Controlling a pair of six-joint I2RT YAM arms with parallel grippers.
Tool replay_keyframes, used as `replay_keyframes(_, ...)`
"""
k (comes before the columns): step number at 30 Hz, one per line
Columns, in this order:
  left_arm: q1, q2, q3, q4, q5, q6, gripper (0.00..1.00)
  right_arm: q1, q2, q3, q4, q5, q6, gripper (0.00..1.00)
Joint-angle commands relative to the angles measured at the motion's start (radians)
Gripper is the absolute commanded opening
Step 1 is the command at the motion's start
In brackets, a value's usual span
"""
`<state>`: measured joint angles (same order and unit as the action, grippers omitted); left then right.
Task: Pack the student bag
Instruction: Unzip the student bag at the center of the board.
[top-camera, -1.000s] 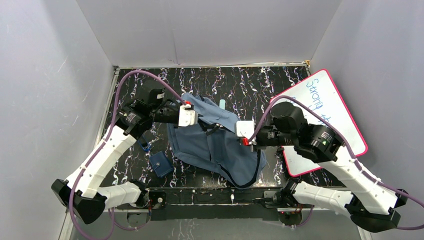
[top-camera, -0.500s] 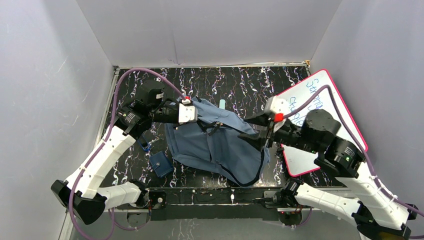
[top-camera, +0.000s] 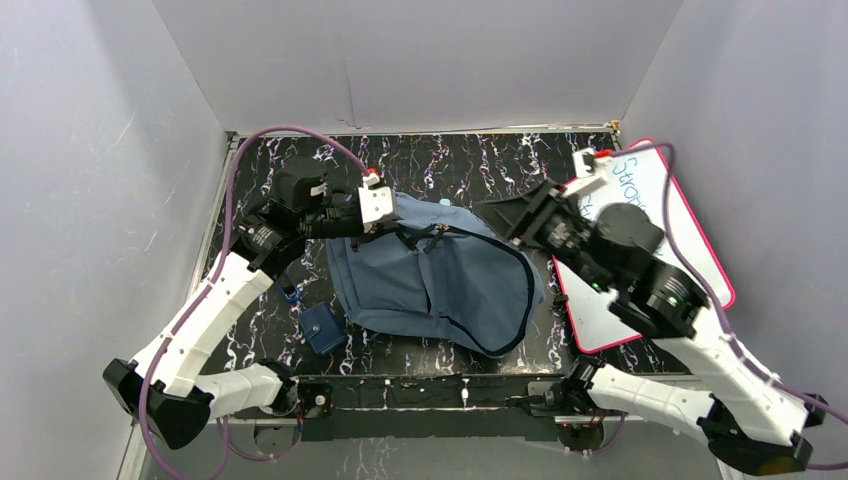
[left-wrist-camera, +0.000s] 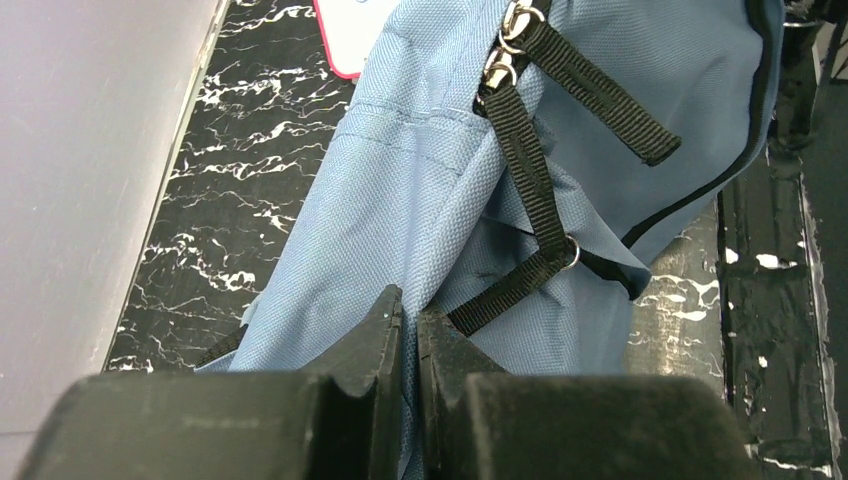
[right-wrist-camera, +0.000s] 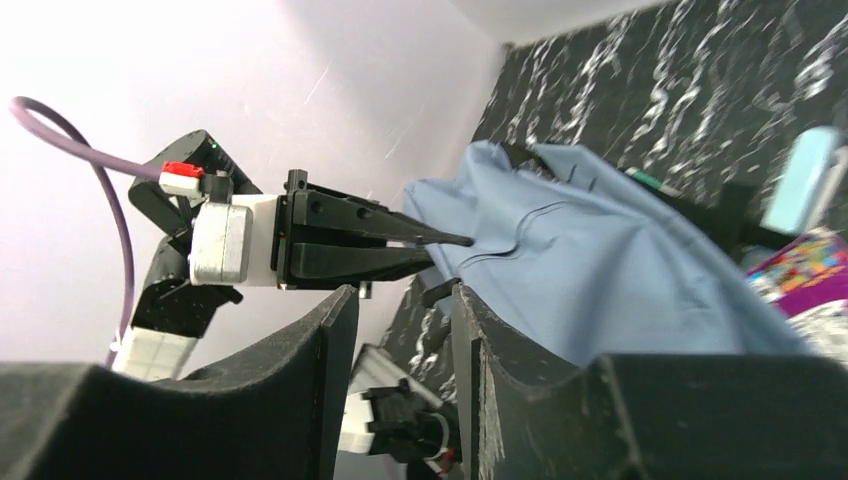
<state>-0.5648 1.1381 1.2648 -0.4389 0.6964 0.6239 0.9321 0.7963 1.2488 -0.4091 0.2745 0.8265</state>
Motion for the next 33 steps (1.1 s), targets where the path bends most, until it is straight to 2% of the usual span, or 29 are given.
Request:
replay_keyframes(1,0.000,-0.044,-0.001,0.135,0.020,-0.060,0.00,0.002,0.134,0.057,0.099,-0.141,0.194,0.46)
replay_keyframes(4,0.000,-0.045,-0.008,0.138,0.028,-0.063,0.00,0.003,0.180,0.051,0.152,-0.225,0.245,0.41)
replay_keyframes(8,0.000,-0.051,-0.010,0.139,0.030,-0.068,0.00,0.009,0.174,0.038,0.125,-0.210,0.299,0.37)
replay_keyframes(13,0.000,-0.057,-0.013,0.139,0.025,-0.076,0.00,0.010,0.138,0.031,0.021,-0.165,0.341,0.37)
replay_keyframes(20,0.000,-0.044,0.001,0.141,0.000,-0.114,0.00,0.011,0.122,0.049,-0.143,-0.182,0.359,0.38)
replay_keyframes(24,0.000,-0.041,0.006,0.143,-0.001,-0.138,0.00,0.011,0.116,-0.009,-0.108,-0.189,0.384,0.40)
replay_keyframes(29,0.000,-0.047,0.003,0.146,0.019,-0.143,0.00,0.010,0.121,-0.066,-0.009,-0.170,0.397,0.48)
replay_keyframes(33,-0.001,-0.051,0.002,0.151,0.035,-0.144,0.00,0.010,0.142,-0.088,0.054,-0.175,0.409,0.48)
